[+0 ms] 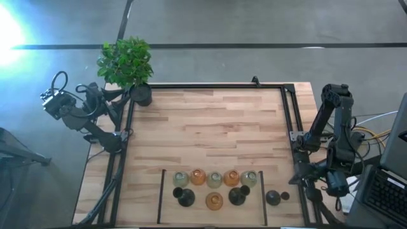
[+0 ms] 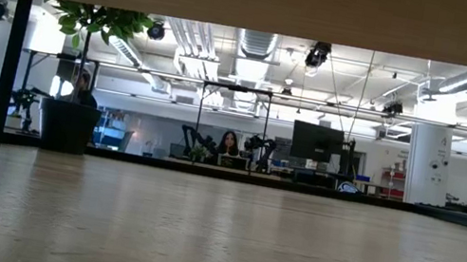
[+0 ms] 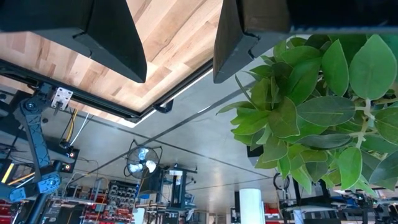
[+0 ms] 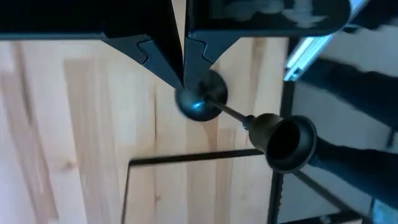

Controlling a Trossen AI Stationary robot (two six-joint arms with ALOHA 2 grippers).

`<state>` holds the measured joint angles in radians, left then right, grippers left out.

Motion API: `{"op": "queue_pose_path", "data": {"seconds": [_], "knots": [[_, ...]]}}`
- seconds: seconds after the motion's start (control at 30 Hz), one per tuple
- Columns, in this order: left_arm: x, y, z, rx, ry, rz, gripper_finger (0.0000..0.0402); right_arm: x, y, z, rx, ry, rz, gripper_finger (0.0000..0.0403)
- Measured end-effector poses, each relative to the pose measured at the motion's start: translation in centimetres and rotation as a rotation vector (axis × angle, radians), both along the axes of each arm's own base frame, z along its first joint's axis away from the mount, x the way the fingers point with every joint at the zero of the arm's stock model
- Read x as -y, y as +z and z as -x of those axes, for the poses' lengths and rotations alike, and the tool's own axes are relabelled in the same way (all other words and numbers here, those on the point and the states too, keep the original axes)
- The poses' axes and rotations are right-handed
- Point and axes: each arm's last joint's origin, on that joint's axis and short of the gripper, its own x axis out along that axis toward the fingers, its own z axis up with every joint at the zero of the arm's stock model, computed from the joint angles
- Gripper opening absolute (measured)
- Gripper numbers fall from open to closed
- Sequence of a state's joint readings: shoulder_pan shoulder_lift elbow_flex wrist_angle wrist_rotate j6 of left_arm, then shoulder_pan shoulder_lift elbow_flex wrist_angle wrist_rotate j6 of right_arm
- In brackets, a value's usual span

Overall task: Pick & Place candle stick holders
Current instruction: Put the black candle holder on the shelf

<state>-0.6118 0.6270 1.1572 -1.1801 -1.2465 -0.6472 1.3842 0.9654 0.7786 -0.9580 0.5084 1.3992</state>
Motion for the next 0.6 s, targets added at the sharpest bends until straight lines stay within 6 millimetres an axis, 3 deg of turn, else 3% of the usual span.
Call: {"op": "queue_pose_path", "data": {"seconds": [0.17,0.6], "knots": [[0.0,0.0,0.0,0.000,0.000,0.000,0.0191,0.1,-1.0,0.0,0.097,0.164,0.089,0.0008],[0.0,0.0,0.0,0.000,0.000,0.000,0.0191,1.4,-5.0,2.8,0.336,0.611,-0.049,0.0008]]}}
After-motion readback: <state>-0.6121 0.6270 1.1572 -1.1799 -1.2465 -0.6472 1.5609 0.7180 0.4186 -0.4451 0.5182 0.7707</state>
